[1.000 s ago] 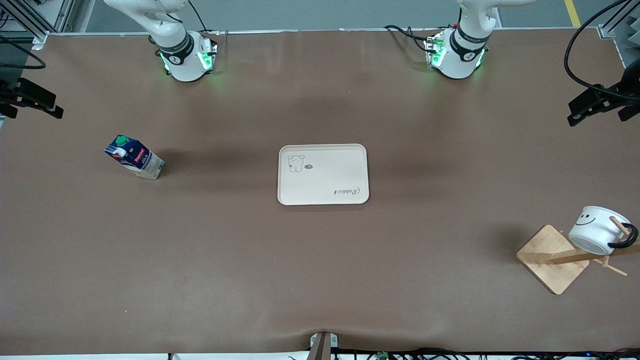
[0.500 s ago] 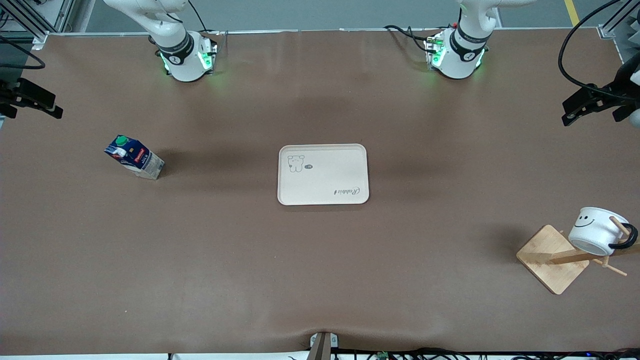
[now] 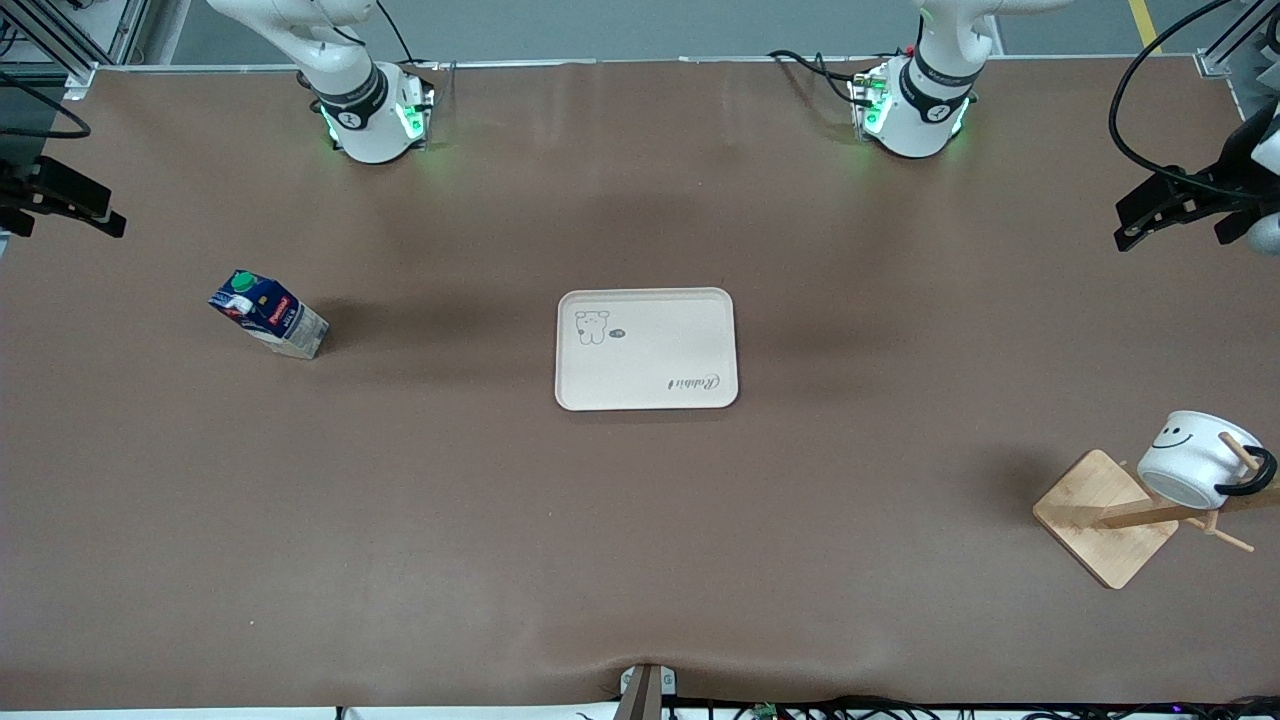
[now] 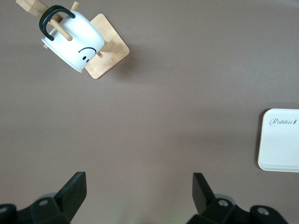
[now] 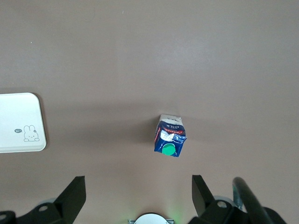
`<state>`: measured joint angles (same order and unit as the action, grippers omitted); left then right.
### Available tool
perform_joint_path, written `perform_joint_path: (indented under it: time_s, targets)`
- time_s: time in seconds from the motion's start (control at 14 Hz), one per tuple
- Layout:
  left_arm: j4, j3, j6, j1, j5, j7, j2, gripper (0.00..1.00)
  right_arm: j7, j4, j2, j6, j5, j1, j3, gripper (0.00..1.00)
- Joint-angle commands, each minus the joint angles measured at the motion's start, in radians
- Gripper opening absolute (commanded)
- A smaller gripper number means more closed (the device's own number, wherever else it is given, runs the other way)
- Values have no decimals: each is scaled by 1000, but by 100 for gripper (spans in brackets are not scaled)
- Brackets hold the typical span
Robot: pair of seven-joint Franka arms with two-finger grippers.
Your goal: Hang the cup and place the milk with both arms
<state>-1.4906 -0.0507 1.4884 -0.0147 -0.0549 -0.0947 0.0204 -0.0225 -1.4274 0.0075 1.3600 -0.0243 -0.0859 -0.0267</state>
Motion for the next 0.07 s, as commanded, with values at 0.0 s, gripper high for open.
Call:
perform_joint_path:
  time_s: [0.0]
  targets:
    - [23, 0, -11, 4, 18, 6, 1, 100, -10, -21, -21, 2, -19, -17, -6, 100]
